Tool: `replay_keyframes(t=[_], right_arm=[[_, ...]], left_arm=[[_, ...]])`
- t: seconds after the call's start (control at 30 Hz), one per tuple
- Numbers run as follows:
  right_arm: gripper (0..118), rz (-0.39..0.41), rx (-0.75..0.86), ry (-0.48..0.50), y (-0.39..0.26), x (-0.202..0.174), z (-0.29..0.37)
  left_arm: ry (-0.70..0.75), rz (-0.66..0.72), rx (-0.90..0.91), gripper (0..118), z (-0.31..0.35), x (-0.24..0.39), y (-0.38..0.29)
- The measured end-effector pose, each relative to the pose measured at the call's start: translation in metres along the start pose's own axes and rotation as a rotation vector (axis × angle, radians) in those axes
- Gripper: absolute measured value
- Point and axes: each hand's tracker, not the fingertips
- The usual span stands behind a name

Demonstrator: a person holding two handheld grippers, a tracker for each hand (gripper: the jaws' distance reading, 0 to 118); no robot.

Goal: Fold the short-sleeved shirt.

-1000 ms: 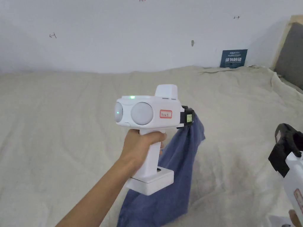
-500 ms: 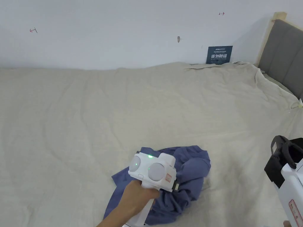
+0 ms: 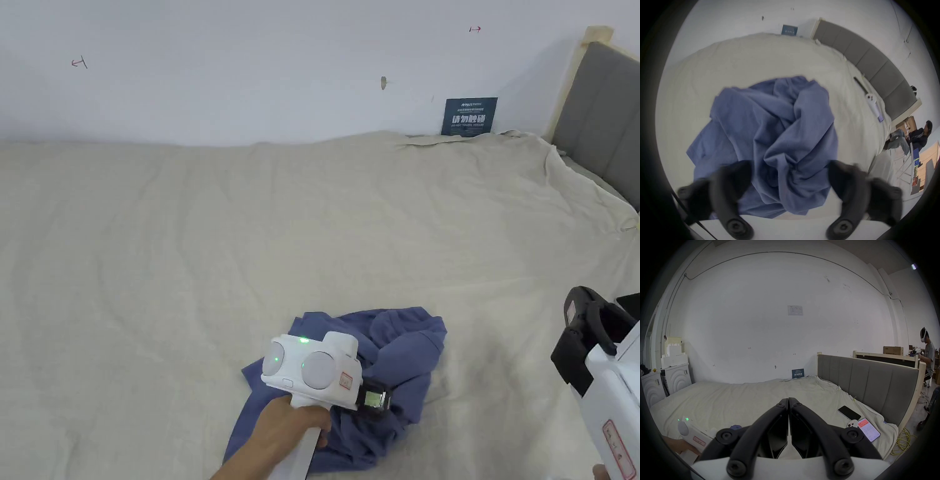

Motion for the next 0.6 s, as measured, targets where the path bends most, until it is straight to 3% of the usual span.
replay_keyframes(t=[0.3,0.47,0.6], right_arm=[[0,0.006,0.031,0.026,0.008,-0.013,0.0],[0,0.012,0.044,0.042,0.009,-0.02,-0.001],[0,0.009,0.05,0.05,0.011,-0.028,-0.001]], left_arm=[[0.024,0.014,0.457,118,0.123,-0.011,0.006],[0.154,0.014,0.687,113,0.179,-0.024,-0.006],[0.374,-0.022,0.859,105,0.201,-0.031,-0.026]])
